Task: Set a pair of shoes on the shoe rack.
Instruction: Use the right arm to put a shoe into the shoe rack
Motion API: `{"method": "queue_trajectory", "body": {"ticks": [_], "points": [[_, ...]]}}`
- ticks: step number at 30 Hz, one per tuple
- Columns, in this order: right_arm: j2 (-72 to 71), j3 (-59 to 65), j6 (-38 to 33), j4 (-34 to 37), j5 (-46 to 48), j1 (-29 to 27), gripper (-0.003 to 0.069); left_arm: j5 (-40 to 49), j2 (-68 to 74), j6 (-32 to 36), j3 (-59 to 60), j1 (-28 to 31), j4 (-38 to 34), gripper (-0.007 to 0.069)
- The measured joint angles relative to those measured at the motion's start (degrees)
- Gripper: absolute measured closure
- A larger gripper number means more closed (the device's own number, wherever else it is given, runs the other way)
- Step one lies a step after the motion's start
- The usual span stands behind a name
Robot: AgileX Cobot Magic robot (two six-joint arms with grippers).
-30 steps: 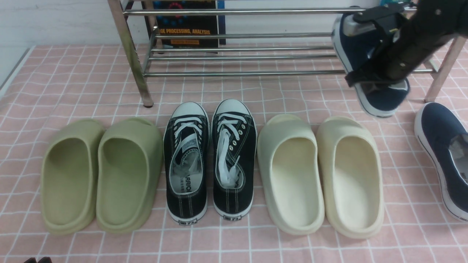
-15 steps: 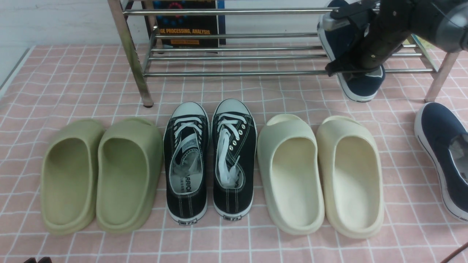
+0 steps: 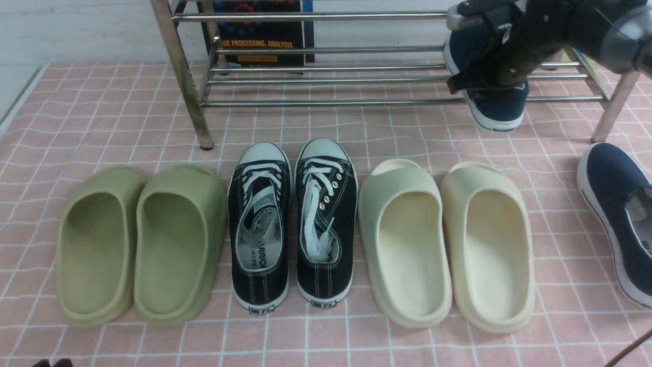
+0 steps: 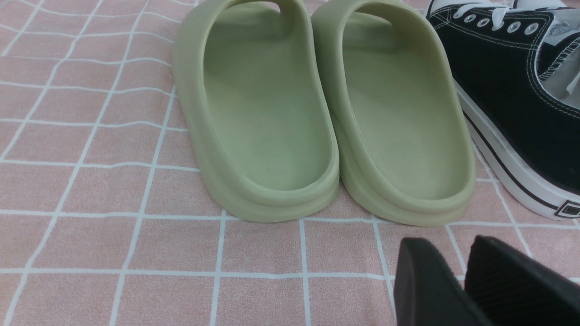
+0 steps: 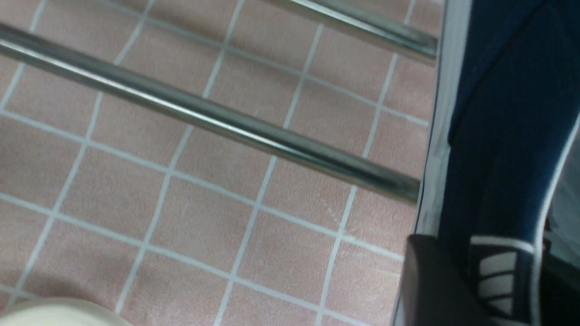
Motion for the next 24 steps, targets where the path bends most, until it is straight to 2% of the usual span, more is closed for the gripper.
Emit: {"method": "queue_trajectory", "body": {"ticks": [1,2,5,8,11,14,16,17,18,21,22,24], "points": [[-0.2,0.0,-0.14,0.69,0.36,-0.1,0.0356,0.0,0.0,0.0,0.0,0.0,0.0,0.0444],[-0.49,0.0,-0.2,1.0,0.86,-0.1,0.0324,0.0,0.0,0.0,0.0,0.0,0.0,0.0442],[-2.03,0.0,-0.31,1.69,3.13,-0.2,0.0267,0.0,0.0,0.0,0.0,0.0,0.0,0.044],[-5.75,0.06,-0.31,2.33,5.38,-0.2,0.0251,0.0,0.0,0.0,0.0,0.0,0.0,0.0439],[-11.77,0.06,-0.63,2.09,7.48,-0.29,0.0268,0.0,0.0,0.0,0.0,0.0,0.0,0.0439],[-16.64,-0.13,-0.8,0.64,11.63,-1.09,0.0325,0.0,0.0,0.0,0.0,0.0,0.0,0.0439],[-18.18,0.24,-0.81,0.35,16.27,-2.98,0.0396,0.0,0.0,0.0,0.0,0.0,0.0,0.0436],[-18.19,0.4,-0.81,0.35,16.62,-2.98,0.0403,0.0,0.0,0.0,0.0,0.0,0.0,0.0436],[-18.26,3.11,-0.81,1.02,18.93,-4.85,0.0463,0.0,0.0,0.0,0.0,0.0,0.0,0.0434],[-16.95,10.55,-1.27,5.04,19.83,-7.42,0.0582,0.0,0.0,0.0,0.0,0.0,0.0,0.0429],[-16.84,11.16,-1.46,5.42,19.81,-7.68,0.0589,0.0,0.0,0.0,0.0,0.0,0.0,0.0429],[-16.01,18.2,-3.7,9.83,16.69,-8.28,0.0665,0.0,0.0,0.0,0.0,0.0,0.0,0.0426]]}}
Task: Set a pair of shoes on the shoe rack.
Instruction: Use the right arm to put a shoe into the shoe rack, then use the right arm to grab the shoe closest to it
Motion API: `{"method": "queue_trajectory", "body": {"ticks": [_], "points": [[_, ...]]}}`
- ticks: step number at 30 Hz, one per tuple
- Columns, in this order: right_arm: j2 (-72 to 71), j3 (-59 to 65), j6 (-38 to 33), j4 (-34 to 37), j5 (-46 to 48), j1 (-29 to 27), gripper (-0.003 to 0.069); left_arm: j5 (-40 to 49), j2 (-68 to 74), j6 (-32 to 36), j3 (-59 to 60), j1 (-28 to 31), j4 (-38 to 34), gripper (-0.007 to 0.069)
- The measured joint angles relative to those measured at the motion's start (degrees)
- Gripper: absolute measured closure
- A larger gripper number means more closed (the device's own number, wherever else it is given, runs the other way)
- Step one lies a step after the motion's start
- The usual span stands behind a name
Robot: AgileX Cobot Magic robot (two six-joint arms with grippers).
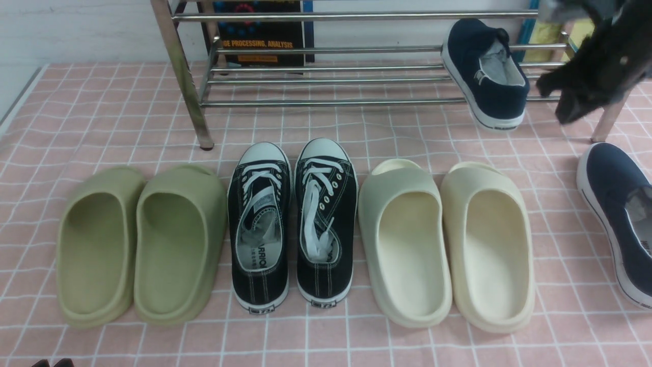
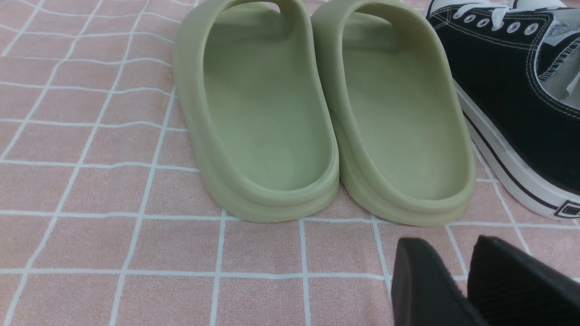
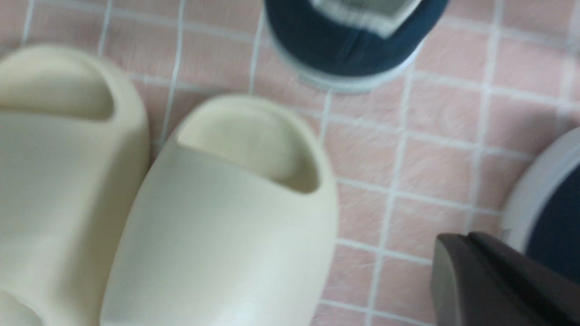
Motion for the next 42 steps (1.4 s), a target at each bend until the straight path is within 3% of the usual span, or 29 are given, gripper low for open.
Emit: {"method": "queue_trajectory", "body": {"ticks": [5,11,26,31,36,37,39,41,42], "points": [[0.59,8.04,-6.07,9.35,-12.45,0.47,0.0677,0.0,0.0,0.0,0.0,0.0,0.0,0.0426],[2.49,8.22,-7.04,14.62,-23.97,0.53,0.0677,0.0,0.0,0.0,0.0,0.0,0.0,0.0421],[3.12,8.45,-7.56,16.86,-31.62,0.56,0.0649,0.0,0.0,0.0,0.0,0.0,0.0,0.0406],[2.86,8.17,-8.48,13.99,-28.75,0.56,0.0534,0.0,0.0,0.0,0.0,0.0,0.0,0.0403],[-2.1,6.16,-7.91,4.66,-16.35,0.56,0.0356,0.0,0.0,0.0,0.0,0.0,0.0,0.0397],[-2.46,6.16,-7.71,4.22,-15.83,0.56,0.0348,0.0,0.0,0.0,0.0,0.0,0.0,0.0397],[-7.85,5.49,-1.92,-2.26,-9.41,0.43,0.026,0.0,0.0,0.0,0.0,0.0,0.0,0.0392],[-10.71,5.35,4.73,-7.53,-5.19,-0.12,0.0218,0.0,0.0,0.0,0.0,0.0,0.0,0.0391],[-10.97,5.35,4.73,-7.53,-4.69,-0.12,0.0214,0.0,0.0,0.0,0.0,0.0,0.0,0.0391]]}}
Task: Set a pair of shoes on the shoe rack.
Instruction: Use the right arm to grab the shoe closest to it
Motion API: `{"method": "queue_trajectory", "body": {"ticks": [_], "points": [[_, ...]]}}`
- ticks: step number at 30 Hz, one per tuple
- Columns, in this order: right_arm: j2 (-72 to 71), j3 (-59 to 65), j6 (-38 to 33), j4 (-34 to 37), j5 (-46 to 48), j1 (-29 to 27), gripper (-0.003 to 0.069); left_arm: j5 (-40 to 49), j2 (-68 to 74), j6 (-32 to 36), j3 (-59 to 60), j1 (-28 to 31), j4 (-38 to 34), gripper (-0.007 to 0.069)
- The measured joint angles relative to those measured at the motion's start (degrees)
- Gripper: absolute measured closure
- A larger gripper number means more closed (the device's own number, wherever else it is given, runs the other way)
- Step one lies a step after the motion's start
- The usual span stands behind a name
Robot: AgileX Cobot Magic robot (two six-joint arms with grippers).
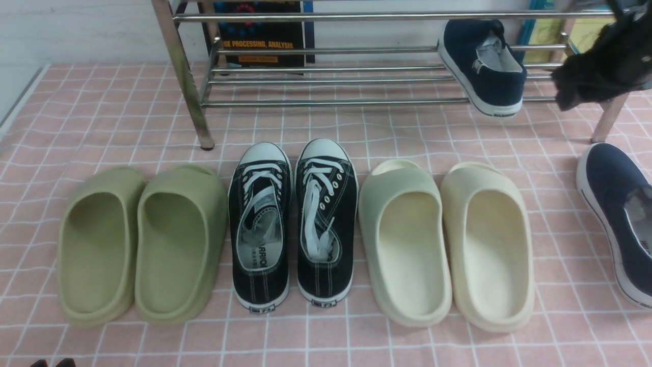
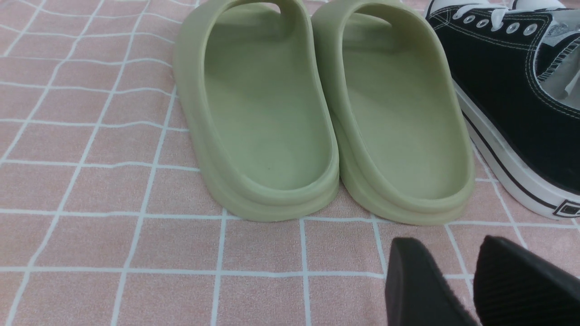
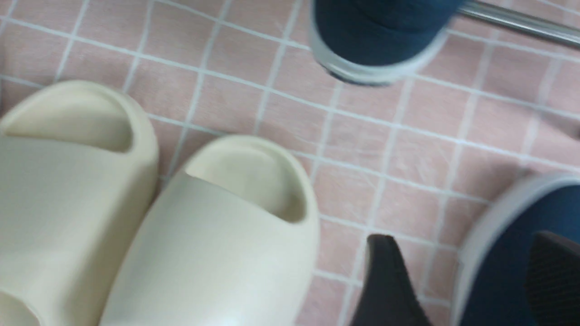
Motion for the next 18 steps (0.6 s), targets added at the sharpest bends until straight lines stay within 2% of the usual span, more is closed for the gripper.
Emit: {"method": "queue_trajectory", "body": {"ticks": [1,5,8,12,16,18], "points": [[-1.51,0.92,5.01,-4.68,3.58,-0.65,0.0186,0.0,0.0,0.0,0.0,0.0,0.0,0.039],[-2.26,8.81,10.65,-11.16,8.19,-1.62,0.0148,0.0,0.0,0.0,0.0,0.0,-0.05,0.0389],[-1.82,16.23,12.32,-11.64,7.03,-1.7,0.0139,0.0,0.0,0.0,0.0,0.0,-0.05,0.0389],[-1.15,23.08,13.71,-11.7,0.9,-1.7,0.0138,0.0,0.0,0.0,0.0,0.0,-0.05,0.0389],[-0.65,26.94,18.03,-12.09,-5.56,-1.7,0.0176,0.0,0.0,0.0,0.0,0.0,-0.05,0.0389],[-0.54,28.12,18.89,-12.32,-8.1,-1.7,0.0269,0.0,0.0,0.0,0.0,0.0,-0.05,0.0389]]}}
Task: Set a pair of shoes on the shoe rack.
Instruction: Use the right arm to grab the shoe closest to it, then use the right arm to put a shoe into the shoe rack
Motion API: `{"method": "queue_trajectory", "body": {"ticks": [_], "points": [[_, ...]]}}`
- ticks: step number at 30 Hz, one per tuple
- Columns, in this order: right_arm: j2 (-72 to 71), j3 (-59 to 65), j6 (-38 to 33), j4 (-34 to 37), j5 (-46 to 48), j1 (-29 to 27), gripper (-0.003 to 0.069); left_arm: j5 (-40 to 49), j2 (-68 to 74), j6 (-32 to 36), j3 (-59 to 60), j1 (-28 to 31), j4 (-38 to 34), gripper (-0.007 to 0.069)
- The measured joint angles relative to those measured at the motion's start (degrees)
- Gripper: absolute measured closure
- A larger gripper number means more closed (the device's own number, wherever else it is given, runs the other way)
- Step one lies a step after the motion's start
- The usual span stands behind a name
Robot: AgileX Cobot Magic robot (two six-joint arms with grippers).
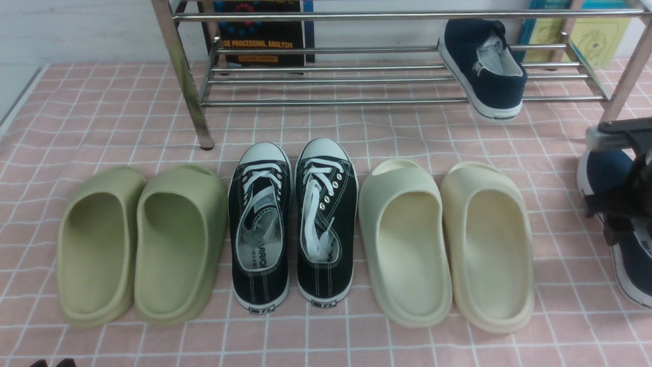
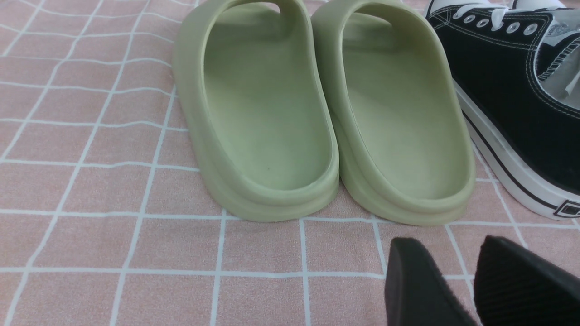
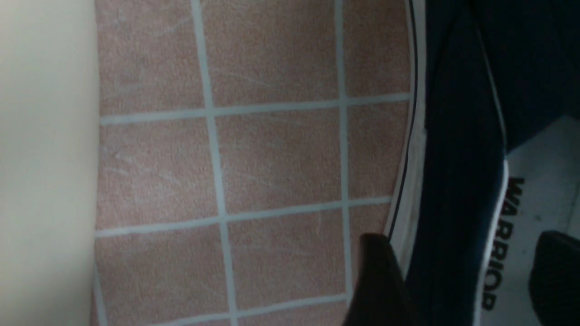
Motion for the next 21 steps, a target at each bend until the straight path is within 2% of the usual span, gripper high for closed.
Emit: {"method": "queue_trajectory", "body": {"ticks": [3,4,7,11,15,21], "points": [[0.37,0.38,0.09,-0.4,-1.05,0.0,0.0435,0.0,0.0,0.0,0.0,0.0,0.0,0.0389],[0.42,0.51,-0.33,-0.4,-1.05,0.0,0.0526,0.0,0.0,0.0,0.0,0.0,0.0,0.0389],[0.13,0.44,-1.6,-0.35,-0.23,0.0,0.0636,0.0,0.0,0.0,0.0,0.0,0.0,0.0389],[-2.09,-1.42,-3.14,-0.19,5.02,0.0,0.0635,0.0,0.0,0.0,0.0,0.0,0.0,0.0389],[-6.59,-5.92,-6.19,3.44,10.28,0.0,0.0635,0.0,0.0,0.0,0.0,0.0,0.0,0.0389],[-6.34,-14.1,-10.61,5.64,8.02,0.1,0.0635,0.0,0.0,0.0,0.0,0.0,0.0,0.0387]]}}
